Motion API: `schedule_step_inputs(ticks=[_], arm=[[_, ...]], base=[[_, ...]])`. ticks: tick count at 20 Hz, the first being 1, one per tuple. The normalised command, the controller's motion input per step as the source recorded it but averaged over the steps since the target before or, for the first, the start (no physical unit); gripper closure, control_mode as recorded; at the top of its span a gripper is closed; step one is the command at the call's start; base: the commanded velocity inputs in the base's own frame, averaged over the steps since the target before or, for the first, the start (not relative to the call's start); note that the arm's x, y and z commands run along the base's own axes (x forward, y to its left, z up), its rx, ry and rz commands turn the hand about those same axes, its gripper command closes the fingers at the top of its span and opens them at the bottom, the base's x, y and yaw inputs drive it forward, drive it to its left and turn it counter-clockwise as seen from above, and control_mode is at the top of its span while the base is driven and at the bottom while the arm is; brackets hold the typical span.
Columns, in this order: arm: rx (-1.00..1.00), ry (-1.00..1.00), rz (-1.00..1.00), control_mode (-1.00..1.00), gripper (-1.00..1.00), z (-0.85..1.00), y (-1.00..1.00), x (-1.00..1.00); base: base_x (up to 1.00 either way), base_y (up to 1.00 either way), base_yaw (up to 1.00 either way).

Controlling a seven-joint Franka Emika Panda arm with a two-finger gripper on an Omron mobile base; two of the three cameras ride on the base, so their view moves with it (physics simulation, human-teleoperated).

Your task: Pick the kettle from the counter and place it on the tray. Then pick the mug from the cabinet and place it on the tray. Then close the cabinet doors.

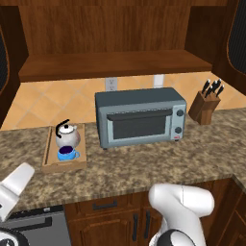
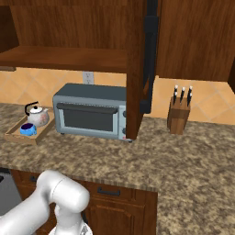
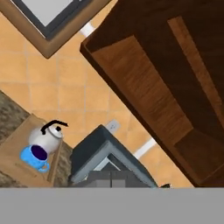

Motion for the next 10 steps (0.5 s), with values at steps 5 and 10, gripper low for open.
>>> schedule_step_inputs(ticks=[5, 10], arm=[[-0.19, -0.15, 0.0, -1.0, 1.0, 0.0, 0.13, -0.04], [-0.15, -0.28, 0.0, -1.0, 1.0, 0.08, 0.11, -0.06]], base=[[0.0, 0.0, 0.0], [0.0, 0.0, 0.0]])
